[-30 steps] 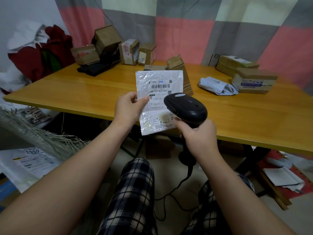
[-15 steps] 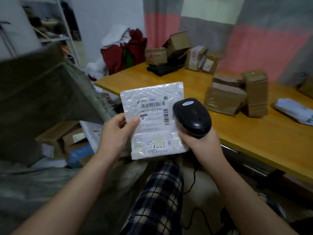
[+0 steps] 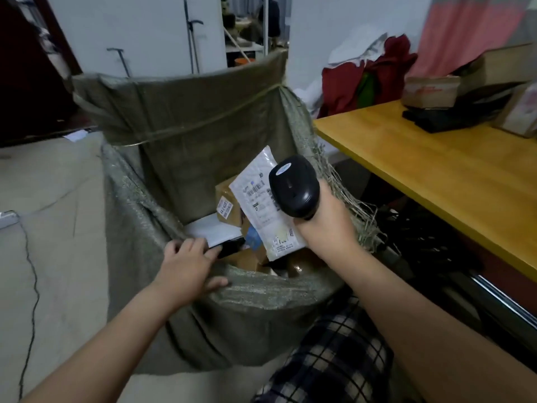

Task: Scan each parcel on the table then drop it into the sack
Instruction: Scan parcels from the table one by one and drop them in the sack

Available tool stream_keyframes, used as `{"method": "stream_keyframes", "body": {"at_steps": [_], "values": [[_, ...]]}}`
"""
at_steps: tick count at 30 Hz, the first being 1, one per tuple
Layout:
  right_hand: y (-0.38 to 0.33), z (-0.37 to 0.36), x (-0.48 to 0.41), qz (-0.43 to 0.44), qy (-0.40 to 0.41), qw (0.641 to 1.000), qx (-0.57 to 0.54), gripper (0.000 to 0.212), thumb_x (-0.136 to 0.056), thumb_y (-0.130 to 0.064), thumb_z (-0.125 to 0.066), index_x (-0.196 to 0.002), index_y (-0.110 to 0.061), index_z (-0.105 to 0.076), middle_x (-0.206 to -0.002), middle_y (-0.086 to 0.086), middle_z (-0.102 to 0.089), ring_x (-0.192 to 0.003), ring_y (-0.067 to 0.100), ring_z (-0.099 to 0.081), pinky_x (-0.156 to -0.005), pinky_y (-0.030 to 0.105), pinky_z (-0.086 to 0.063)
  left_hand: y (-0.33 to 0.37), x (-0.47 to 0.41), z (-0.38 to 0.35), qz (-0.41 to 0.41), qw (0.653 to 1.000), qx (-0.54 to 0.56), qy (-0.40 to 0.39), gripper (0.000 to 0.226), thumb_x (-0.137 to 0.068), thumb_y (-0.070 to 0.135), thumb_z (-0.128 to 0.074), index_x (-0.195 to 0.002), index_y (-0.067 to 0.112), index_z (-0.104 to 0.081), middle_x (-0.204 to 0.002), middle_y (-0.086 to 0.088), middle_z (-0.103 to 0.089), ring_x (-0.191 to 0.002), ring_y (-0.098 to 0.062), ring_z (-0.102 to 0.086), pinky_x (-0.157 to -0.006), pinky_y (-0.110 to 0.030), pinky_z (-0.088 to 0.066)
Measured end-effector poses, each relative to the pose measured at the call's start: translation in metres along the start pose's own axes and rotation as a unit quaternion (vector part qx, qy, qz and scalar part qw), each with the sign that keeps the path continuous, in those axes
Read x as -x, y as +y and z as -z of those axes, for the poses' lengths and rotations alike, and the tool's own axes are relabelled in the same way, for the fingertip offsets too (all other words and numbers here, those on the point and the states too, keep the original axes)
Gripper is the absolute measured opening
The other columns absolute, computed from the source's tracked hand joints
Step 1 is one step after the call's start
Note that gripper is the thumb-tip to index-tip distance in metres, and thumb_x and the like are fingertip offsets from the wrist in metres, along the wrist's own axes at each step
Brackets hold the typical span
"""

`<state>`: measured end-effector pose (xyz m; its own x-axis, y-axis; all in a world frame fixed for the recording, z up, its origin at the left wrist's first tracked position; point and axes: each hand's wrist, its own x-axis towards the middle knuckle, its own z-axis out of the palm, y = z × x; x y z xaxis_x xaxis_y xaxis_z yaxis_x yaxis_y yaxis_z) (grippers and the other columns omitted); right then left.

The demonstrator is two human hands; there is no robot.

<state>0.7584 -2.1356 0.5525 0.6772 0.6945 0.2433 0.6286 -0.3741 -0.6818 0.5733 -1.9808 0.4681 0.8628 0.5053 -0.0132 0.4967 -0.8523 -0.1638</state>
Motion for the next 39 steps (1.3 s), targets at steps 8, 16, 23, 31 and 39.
{"method": "stream_keyframes", "body": {"at_steps": [8, 16, 23, 31, 39], "values": [[0.014, -0.015, 0.004, -0.004, -0.037, 0.999, -0.026, 0.053, -0.079, -0.008, -0.065, -0.128, -0.021, -0.048, -0.095, 0.000, -0.060, -0.095, 0.028, -0.059, -0.077, 0.039, -0.050, 0.015, -0.016, -0.002, -0.051, 0.972, 0.023, -0.226, 0.093, -0.068, 0.086, -0.044, -0.134, 0.021, -0.047, -0.124, -0.006, -0.062, -0.125, -0.024, -0.048, -0.109, -0.047, -0.010], [0.011, -0.034, 0.016, 0.012, -0.069, 0.978, -0.196, 0.060, -0.073, 0.005, -0.071, -0.124, -0.023, -0.055, -0.107, -0.008, -0.061, -0.108, 0.008, -0.056, -0.087, 0.017, -0.042, 0.012, 0.033, 0.030, -0.283, 0.936, 0.125, 0.168, 0.023, -0.081, 0.038, -0.049, -0.070, 0.025, -0.064, -0.066, 0.015, -0.060, -0.067, -0.005, -0.046, -0.065, -0.029, -0.020], [0.013, -0.036, 0.003, 0.036, -0.277, 0.955, -0.103, 0.037, -0.074, 0.001, -0.075, -0.106, -0.016, -0.065, -0.097, 0.004, -0.069, -0.092, 0.007, -0.062, -0.079, 0.022, -0.050, 0.014, 0.038, 0.057, -0.266, 0.927, 0.109, 0.241, 0.019, -0.080, 0.028, -0.052, -0.084, 0.022, -0.070, -0.075, 0.011, -0.063, -0.075, -0.011, -0.044, -0.070, -0.028, -0.015], [0.037, -0.028, 0.006, -0.007, -0.082, 0.992, -0.101, 0.048, -0.073, -0.011, -0.080, -0.118, -0.014, -0.061, -0.105, 0.000, -0.065, -0.105, 0.013, -0.058, -0.083, 0.023, -0.043, 0.024, -0.002, 0.047, -0.188, 0.950, 0.098, 0.230, 0.029, -0.081, 0.040, -0.045, -0.069, 0.023, -0.066, -0.061, 0.010, -0.060, -0.059, -0.019, -0.055, -0.063, -0.035, -0.017], [0.060, 0.026, 0.031, -0.061, 0.059, 0.992, -0.098, 0.044, -0.075, -0.016, -0.078, -0.114, -0.020, -0.060, -0.097, -0.008, -0.060, -0.099, 0.012, -0.058, -0.078, 0.022, -0.039, 0.090, -0.058, 0.074, -0.116, 0.981, 0.065, 0.139, 0.047, -0.089, 0.063, -0.041, -0.112, 0.026, -0.059, -0.111, 0.004, -0.062, -0.109, -0.021, -0.052, -0.085, -0.037, -0.020]]}}
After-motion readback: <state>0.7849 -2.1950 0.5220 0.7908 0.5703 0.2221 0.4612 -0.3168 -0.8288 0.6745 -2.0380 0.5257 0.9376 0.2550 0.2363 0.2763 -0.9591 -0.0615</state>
